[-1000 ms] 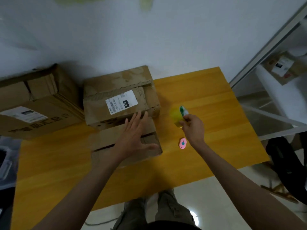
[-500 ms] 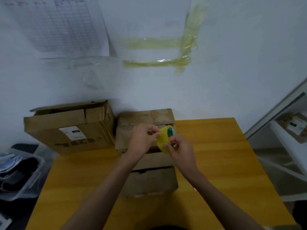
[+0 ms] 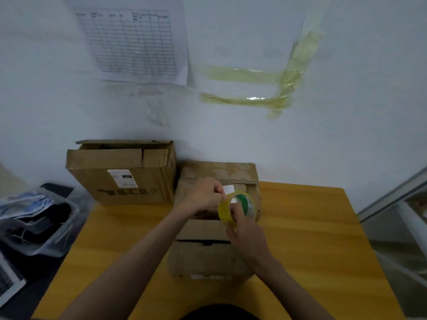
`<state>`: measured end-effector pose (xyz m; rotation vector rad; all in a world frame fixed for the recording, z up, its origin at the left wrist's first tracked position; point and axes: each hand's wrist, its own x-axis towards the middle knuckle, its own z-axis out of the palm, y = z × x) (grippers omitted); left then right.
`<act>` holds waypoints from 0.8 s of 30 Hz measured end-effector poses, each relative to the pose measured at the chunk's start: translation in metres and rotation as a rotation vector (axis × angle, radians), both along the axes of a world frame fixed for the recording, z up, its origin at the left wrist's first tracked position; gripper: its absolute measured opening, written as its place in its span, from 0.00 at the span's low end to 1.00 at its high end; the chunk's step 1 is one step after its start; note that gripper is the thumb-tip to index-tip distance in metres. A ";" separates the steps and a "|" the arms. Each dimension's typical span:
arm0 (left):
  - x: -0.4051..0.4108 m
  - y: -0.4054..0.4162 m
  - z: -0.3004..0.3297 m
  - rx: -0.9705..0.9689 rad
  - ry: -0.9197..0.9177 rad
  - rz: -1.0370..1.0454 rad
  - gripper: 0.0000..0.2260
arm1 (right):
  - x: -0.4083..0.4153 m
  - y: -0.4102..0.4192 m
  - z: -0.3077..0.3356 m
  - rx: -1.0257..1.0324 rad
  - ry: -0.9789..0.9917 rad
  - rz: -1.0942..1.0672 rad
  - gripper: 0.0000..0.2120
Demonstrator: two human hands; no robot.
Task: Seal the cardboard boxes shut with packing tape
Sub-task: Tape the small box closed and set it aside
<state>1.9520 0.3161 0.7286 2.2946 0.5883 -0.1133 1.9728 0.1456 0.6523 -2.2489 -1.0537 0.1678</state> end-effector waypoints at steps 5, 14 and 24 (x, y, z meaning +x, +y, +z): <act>-0.001 0.023 0.019 -0.206 -0.069 0.074 0.06 | -0.002 -0.003 -0.017 -0.138 0.074 -0.059 0.16; -0.014 0.027 -0.015 -0.170 0.113 -0.137 0.06 | 0.000 0.007 -0.007 0.322 0.433 -0.102 0.11; -0.009 0.022 -0.032 0.046 -0.093 -0.051 0.36 | 0.007 0.007 -0.007 0.402 0.485 -0.097 0.12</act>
